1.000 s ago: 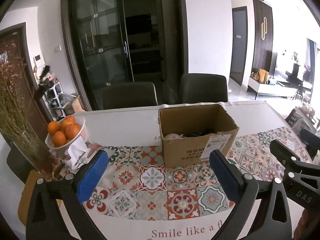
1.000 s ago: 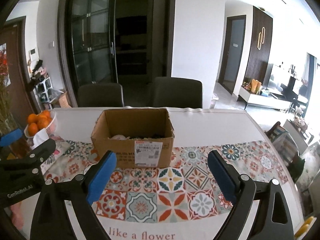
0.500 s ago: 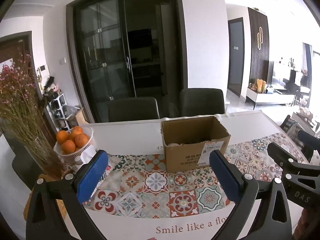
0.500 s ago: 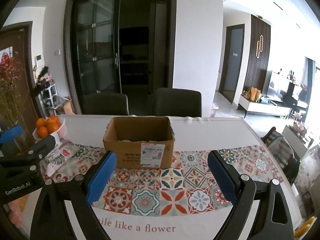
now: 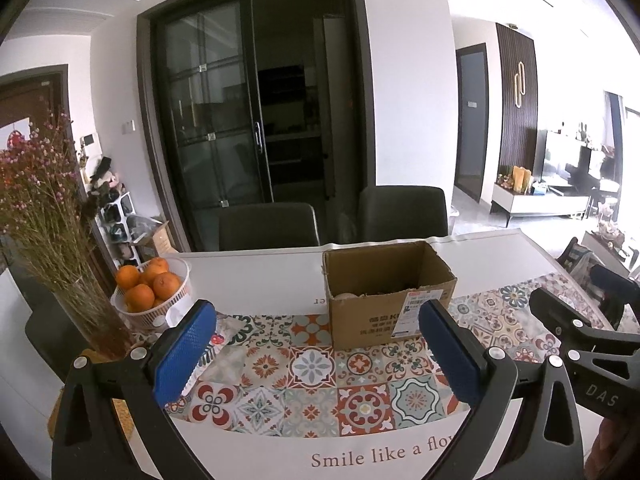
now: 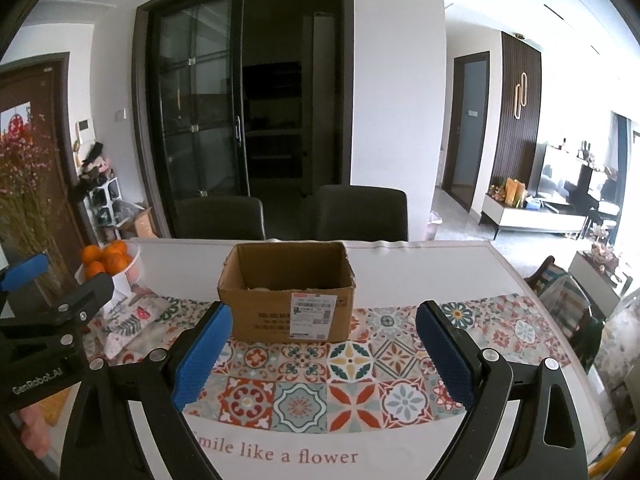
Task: Organize rigid objects
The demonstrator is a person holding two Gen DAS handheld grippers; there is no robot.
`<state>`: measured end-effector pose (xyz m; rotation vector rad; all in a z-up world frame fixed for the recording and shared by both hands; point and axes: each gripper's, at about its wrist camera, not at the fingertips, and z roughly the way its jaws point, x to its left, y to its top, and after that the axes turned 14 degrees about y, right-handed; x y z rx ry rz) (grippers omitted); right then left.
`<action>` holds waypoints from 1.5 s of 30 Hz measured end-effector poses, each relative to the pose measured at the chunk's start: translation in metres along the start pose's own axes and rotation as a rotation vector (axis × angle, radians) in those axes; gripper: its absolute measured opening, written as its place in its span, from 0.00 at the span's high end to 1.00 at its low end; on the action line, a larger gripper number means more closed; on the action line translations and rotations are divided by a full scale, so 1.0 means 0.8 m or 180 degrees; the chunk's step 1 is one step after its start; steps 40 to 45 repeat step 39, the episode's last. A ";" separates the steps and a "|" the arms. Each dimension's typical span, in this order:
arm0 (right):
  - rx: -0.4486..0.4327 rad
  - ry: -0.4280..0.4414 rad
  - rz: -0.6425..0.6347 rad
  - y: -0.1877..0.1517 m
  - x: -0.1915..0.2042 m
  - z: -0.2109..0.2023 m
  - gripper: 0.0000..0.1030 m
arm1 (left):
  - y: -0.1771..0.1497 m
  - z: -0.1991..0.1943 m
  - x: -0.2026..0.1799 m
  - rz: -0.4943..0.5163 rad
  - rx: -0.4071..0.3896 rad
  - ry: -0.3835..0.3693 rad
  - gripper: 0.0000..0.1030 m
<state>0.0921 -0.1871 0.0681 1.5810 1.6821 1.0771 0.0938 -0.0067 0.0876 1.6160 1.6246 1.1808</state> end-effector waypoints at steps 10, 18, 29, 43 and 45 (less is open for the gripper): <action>0.0001 0.0007 0.0015 0.001 -0.001 0.001 0.09 | 0.006 -0.001 -0.001 -0.0007 -0.0015 -0.0030 0.00; -0.0002 0.0004 0.0015 0.003 0.001 0.002 0.09 | 0.006 0.000 0.000 -0.0008 -0.0013 -0.0032 0.00; 0.0007 0.0011 0.0018 0.005 0.003 0.005 0.09 | 0.009 0.002 -0.003 -0.0013 0.0007 -0.0051 0.00; 0.0009 0.0012 0.0023 0.005 0.003 0.006 0.09 | 0.009 0.005 -0.004 -0.0018 0.0010 -0.0067 0.00; 0.0009 0.0012 0.0023 0.005 0.003 0.006 0.09 | 0.009 0.005 -0.004 -0.0018 0.0010 -0.0067 0.00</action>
